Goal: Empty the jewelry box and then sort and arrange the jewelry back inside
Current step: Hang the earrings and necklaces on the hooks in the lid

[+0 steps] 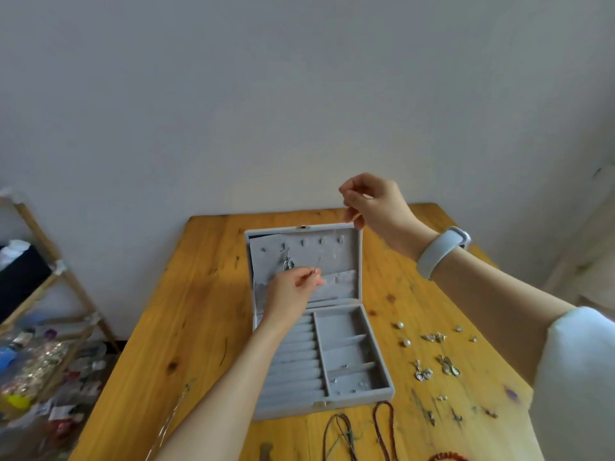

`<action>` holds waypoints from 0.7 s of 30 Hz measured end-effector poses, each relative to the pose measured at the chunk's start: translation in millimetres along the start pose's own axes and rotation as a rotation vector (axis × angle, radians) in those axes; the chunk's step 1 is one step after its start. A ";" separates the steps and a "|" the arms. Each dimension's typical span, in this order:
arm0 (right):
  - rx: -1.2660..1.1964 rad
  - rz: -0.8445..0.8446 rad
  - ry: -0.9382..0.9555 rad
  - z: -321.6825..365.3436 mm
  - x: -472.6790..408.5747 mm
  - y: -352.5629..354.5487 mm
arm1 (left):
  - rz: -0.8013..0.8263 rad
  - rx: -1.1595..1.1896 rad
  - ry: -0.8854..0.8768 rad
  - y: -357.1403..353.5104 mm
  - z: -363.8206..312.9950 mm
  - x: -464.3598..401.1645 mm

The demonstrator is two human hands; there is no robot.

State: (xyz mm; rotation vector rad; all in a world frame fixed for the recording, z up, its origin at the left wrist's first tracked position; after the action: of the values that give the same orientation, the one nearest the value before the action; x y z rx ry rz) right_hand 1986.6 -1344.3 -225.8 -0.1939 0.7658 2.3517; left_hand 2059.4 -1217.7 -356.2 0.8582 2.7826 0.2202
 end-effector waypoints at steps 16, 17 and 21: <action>0.046 0.087 0.003 -24.2 -27.0 -34.1 | -0.119 -0.986 -0.427 -12.7 17.7 0.5; 0.081 0.085 0.003 -29.1 -26.2 -36.9 | -0.133 -0.988 -0.441 -10.7 17.0 1.4; 0.189 0.087 0.047 -44.8 -21.9 -49.0 | -0.186 -0.815 -0.496 0.0 15.2 -0.8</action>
State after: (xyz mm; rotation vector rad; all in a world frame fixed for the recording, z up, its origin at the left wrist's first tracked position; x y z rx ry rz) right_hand 2031.7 -1351.4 -278.7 -0.1371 1.0317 2.3451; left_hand 2063.9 -1216.9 -370.8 0.3677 2.0029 0.8867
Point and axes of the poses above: each hand's wrist, its own x-axis away from the middle knuckle, its own y-axis out of the back of the hand, z = x × y, the point moved 5 cm from there along -x, towards the middle knuckle, and after that the axes turned 13 degrees about x, right-handed, at the moved point
